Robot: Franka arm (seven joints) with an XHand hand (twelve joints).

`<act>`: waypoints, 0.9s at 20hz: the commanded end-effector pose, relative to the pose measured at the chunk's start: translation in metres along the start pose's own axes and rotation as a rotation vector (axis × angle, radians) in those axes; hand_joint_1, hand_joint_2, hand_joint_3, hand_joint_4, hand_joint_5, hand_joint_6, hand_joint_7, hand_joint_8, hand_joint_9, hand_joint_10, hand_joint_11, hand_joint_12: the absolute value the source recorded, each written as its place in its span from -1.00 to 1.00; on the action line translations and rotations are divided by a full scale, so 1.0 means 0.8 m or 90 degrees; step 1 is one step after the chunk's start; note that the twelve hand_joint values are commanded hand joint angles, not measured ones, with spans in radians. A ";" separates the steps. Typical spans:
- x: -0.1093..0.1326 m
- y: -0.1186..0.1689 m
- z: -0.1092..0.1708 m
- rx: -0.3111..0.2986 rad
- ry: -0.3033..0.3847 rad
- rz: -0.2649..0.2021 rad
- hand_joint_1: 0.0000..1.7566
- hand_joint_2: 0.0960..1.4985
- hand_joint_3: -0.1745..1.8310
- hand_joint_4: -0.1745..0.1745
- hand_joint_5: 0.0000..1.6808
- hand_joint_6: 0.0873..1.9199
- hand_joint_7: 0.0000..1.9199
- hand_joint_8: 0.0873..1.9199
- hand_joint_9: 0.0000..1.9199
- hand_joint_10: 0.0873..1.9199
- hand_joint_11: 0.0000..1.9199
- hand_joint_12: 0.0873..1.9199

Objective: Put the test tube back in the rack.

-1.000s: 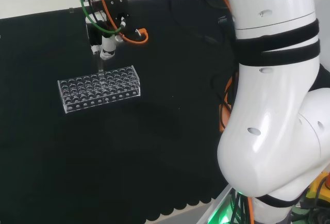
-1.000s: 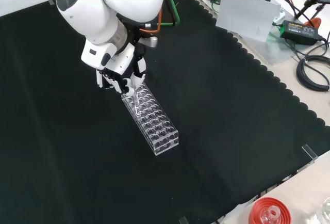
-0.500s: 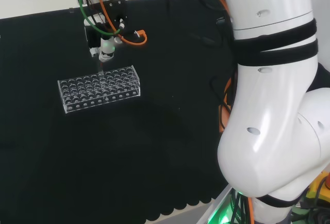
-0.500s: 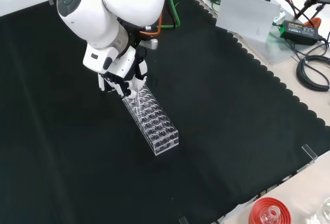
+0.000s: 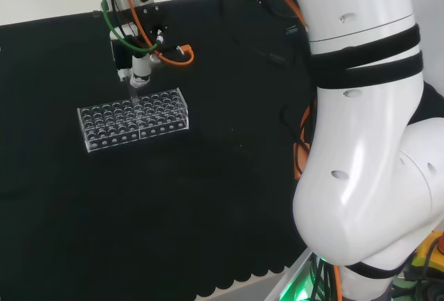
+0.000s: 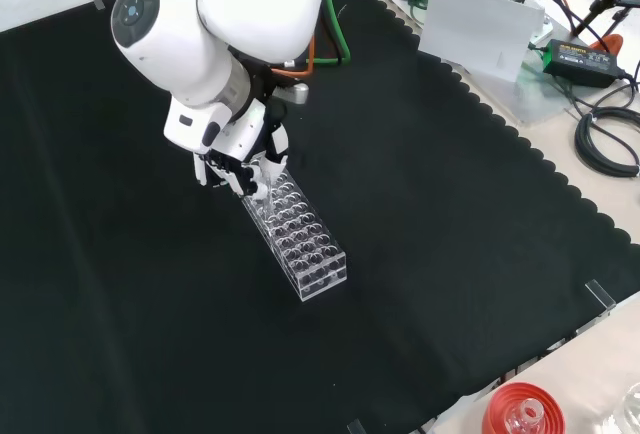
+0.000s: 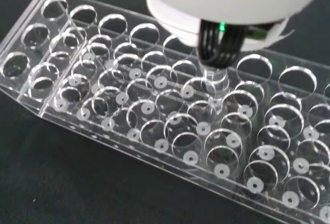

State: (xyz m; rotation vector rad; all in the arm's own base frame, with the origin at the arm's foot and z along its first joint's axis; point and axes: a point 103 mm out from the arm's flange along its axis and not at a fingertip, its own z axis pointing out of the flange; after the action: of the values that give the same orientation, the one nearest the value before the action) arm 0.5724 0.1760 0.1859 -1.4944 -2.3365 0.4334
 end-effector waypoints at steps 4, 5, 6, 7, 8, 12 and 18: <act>0.005 0.003 0.014 0.015 0.005 -0.002 0.64 -0.42 0.00 -1.00 0.61 -0.49 0.52 -0.37 0.45 -0.69 -0.20 0.25; 0.009 0.008 0.011 0.021 0.001 0.000 0.64 -0.42 0.00 -1.00 0.61 -0.49 0.52 -0.37 0.45 -0.69 -0.20 0.25; 0.011 0.009 0.011 0.023 0.001 0.000 0.64 -0.42 0.00 -1.00 0.61 -0.49 0.52 -0.37 0.45 -0.69 -0.20 0.25; 0.012 0.009 0.011 0.024 0.001 -0.002 0.64 -0.42 0.00 -1.00 0.61 -0.49 0.52 -0.37 0.45 -0.69 -0.20 0.25; 0.012 0.009 0.011 0.023 0.002 -0.003 0.64 -0.42 0.00 -1.00 0.61 -0.49 0.52 -0.37 0.45 -0.69 -0.20 0.25; 0.006 0.005 0.014 0.020 0.009 -0.004 0.64 -0.42 0.00 -1.00 0.61 -0.49 0.52 -0.37 0.45 -0.69 -0.20 0.25; 0.000 0.006 0.021 0.095 0.036 -0.014 0.42 -0.41 -0.12 -0.56 -0.09 -0.25 0.13 -0.30 0.19 -0.30 -0.64 0.49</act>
State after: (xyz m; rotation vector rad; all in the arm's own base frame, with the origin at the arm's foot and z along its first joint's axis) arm 0.5676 0.1816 0.1719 -1.4607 -2.2977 0.4768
